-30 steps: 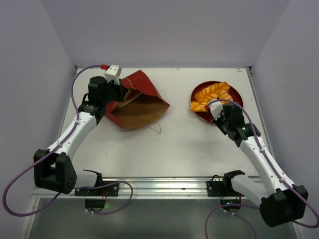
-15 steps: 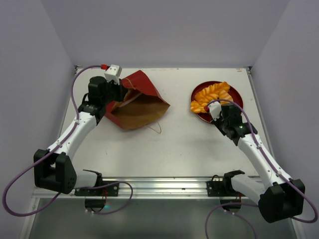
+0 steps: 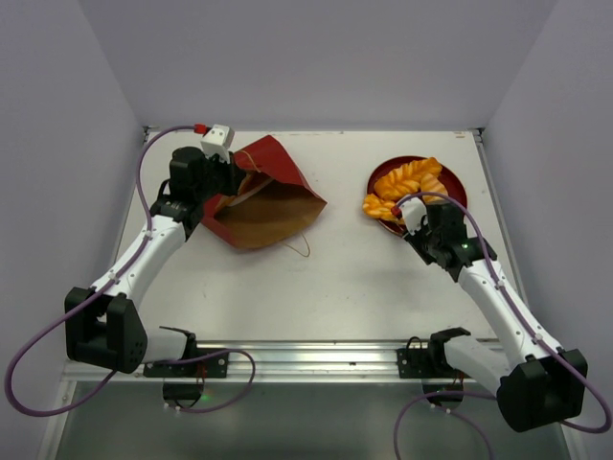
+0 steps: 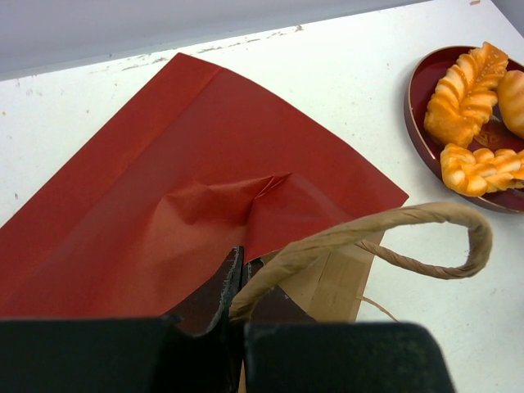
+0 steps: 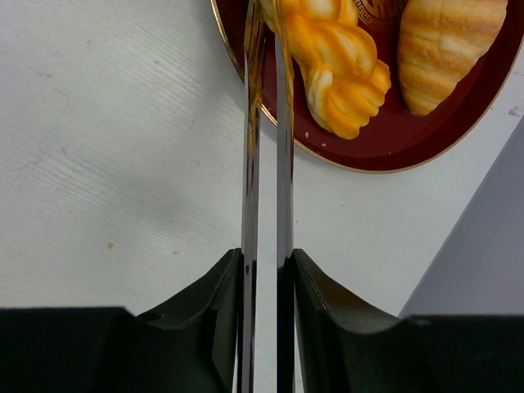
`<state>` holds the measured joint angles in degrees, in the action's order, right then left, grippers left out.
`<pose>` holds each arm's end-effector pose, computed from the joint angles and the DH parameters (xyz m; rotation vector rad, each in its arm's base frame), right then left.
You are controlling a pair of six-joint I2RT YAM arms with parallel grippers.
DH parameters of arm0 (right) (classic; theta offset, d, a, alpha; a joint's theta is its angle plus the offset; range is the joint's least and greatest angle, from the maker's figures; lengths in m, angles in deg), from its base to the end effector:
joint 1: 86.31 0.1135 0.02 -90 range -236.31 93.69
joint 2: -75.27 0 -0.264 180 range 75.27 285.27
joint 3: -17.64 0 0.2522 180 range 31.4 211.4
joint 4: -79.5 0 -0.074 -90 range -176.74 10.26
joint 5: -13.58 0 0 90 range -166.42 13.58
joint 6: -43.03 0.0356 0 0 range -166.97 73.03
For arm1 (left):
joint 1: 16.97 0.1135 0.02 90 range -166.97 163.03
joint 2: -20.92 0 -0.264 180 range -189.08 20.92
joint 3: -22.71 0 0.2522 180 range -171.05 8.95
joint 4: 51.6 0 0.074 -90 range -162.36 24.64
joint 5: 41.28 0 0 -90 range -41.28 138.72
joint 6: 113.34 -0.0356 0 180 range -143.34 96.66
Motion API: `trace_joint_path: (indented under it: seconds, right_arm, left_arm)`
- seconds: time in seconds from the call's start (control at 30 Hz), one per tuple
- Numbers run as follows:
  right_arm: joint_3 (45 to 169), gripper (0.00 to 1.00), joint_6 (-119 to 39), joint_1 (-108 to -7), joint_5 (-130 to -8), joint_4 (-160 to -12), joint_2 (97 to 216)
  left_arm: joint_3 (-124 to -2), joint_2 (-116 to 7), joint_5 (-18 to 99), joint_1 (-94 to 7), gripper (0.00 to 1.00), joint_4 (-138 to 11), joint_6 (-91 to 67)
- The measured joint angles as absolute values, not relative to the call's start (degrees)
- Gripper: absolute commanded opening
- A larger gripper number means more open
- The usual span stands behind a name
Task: Take the fake bread out of the paper bag
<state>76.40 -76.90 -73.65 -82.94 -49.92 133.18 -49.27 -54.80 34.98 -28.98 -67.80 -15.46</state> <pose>0.1986 0.0405 0.2575 -0.8419 2.3009 -0.2728 0.3001 -0.0725 0.3159 0.2323 1.9218 -0.4624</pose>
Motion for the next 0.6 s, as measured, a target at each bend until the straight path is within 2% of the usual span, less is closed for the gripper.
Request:
trace_joint_path:
  seconds: [0.6]
  right_arm:
    - [81.4, 0.35, -77.0, -73.6, -82.0, -47.8, 131.9]
  left_arm:
    - [-49.3, -54.8, 34.6, -28.9, 0.0, -67.8, -15.5]
